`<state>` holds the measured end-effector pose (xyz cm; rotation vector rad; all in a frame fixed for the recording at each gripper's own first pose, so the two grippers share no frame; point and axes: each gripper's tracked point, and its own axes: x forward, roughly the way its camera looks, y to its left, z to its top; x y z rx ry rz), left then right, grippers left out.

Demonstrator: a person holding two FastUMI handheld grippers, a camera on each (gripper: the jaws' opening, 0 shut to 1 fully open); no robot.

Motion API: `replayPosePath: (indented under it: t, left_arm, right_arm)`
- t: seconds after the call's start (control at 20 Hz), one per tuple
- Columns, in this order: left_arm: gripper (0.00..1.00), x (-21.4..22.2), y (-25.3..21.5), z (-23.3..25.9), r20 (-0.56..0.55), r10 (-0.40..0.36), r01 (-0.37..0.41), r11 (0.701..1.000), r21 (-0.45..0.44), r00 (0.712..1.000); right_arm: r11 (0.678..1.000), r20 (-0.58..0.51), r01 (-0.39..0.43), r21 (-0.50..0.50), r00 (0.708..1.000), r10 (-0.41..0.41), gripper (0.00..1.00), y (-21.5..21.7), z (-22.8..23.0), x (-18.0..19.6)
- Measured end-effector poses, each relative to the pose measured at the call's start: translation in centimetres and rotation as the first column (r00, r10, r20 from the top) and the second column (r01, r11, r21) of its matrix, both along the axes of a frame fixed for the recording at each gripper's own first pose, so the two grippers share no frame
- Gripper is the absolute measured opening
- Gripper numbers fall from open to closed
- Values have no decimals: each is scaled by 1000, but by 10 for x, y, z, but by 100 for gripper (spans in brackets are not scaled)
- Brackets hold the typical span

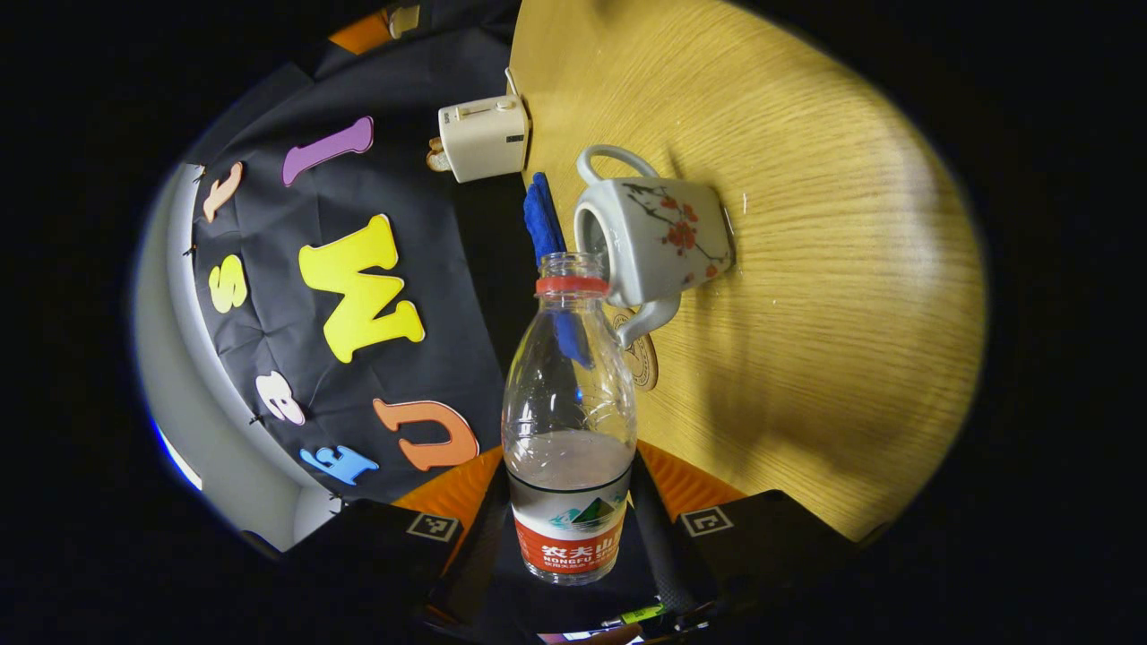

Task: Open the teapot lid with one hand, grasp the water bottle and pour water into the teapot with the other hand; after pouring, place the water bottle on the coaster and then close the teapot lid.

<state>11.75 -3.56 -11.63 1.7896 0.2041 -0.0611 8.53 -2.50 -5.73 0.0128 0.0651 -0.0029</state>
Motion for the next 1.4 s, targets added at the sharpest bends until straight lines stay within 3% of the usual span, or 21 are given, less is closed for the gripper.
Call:
replayPosePath:
  t: [0.35, 0.7, 0.75, 0.85, 1.3, 1.35, 1.4]
  left_arm:
    - [74, 0, -8, 23, 22, -5, 2, 991, 131, 1000]
    - [74, 2, -15, 41, 23, -3, -4, 962, 273, 1000]
    - [78, 1, -17, 42, 19, 2, -7, 956, 295, 1000]
    - [75, 1, -22, 45, 17, -2, -3, 941, 337, 1000]
    - [74, 4, -26, 53, 16, -10, 2, 918, 396, 1000]
    - [78, 5, -26, 53, 15, -9, 3, 918, 397, 1000]
    - [74, 5, -26, 54, 15, -9, 3, 917, 399, 1000]
  right_arm:
    - [1000, -12, 15, 2, 1000, -15, 1, -10, -1, -1]
    - [999, -14, 34, 16, 999, -34, 1, -22, -2, 1]
    - [999, -15, 38, 16, 999, -38, 1, -23, -1, 2]
    - [999, -13, 37, 23, 999, -37, 2, -25, 0, 0]
    - [999, -3, 34, 26, 999, -34, 1, -26, 4, 1]
    - [999, -5, 36, 26, 999, -35, 1, -26, 3, 1]
    - [999, -5, 35, 26, 999, -34, 1, -26, 3, 0]
